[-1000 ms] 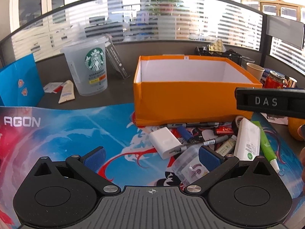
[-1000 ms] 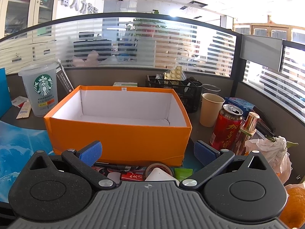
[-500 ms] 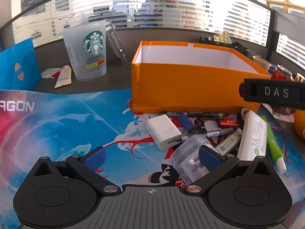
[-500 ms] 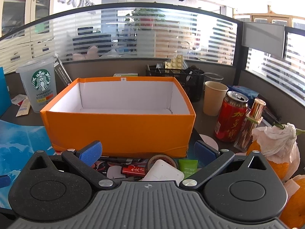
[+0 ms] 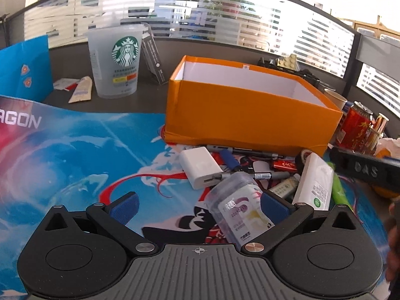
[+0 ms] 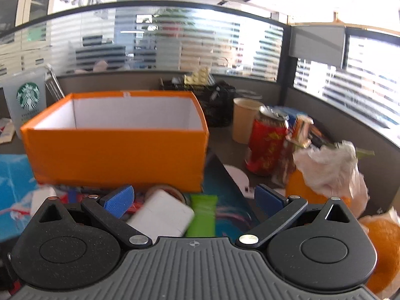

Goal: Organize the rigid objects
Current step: 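Move both grippers toward the pile of items in front of the orange box, then grasp the clear plastic bottle with the left gripper while the right grasps the white power bank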

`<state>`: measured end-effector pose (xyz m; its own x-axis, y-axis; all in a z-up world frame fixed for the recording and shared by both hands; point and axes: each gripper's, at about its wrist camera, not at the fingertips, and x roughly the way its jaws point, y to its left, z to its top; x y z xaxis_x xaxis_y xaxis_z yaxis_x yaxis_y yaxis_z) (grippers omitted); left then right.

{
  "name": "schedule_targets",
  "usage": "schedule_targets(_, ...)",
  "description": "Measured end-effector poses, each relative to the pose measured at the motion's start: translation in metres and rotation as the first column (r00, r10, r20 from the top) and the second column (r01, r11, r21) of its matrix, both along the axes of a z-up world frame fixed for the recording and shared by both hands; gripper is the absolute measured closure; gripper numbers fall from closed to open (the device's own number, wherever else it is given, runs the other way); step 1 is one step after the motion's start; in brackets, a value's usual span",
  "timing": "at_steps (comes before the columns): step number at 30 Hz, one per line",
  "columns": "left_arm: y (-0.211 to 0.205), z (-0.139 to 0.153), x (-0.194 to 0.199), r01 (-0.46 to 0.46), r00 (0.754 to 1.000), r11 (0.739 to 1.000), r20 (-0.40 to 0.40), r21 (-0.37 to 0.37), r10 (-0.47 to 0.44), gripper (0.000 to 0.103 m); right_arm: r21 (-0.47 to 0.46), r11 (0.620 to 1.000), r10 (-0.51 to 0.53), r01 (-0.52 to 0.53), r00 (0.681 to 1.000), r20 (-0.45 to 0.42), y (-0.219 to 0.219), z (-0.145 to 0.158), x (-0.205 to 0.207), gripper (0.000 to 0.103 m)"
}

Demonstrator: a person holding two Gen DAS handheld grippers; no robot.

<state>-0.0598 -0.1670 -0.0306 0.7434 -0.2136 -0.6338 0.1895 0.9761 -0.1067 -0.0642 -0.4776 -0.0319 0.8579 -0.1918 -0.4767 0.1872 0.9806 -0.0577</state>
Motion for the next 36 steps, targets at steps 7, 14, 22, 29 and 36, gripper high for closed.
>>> schedule_targets(7,-0.013,-0.004,0.004,0.025,1.000,1.000,0.013,-0.013,-0.025,0.000,0.057,0.998,0.018,-0.020,1.000,0.021,-0.014,-0.011,-0.010,0.000)
schedule_targets(14,-0.032,-0.021,0.007,0.065,0.998,0.996,0.015,0.060,-0.066,0.000,0.126,0.990,0.062,-0.063,0.998,0.011,-0.016,-0.020,-0.012,0.000)
schedule_targets(22,-0.024,-0.046,0.026,0.013,1.000,0.990,-0.008,0.142,-0.012,0.000,0.216,0.968,0.126,-0.127,0.992,0.021,-0.009,-0.029,-0.010,0.000)
schedule_targets(29,0.000,-0.049,0.034,0.034,0.999,0.993,0.019,0.113,-0.036,0.001,0.298,0.940,0.175,-0.165,0.985,-0.005,0.000,-0.041,0.001,0.006)
schedule_targets(36,0.004,-0.045,0.028,0.136,0.988,0.984,0.053,0.114,-0.143,0.039,0.327,0.938,0.131,-0.113,0.991,-0.032,-0.001,-0.053,0.012,0.022)
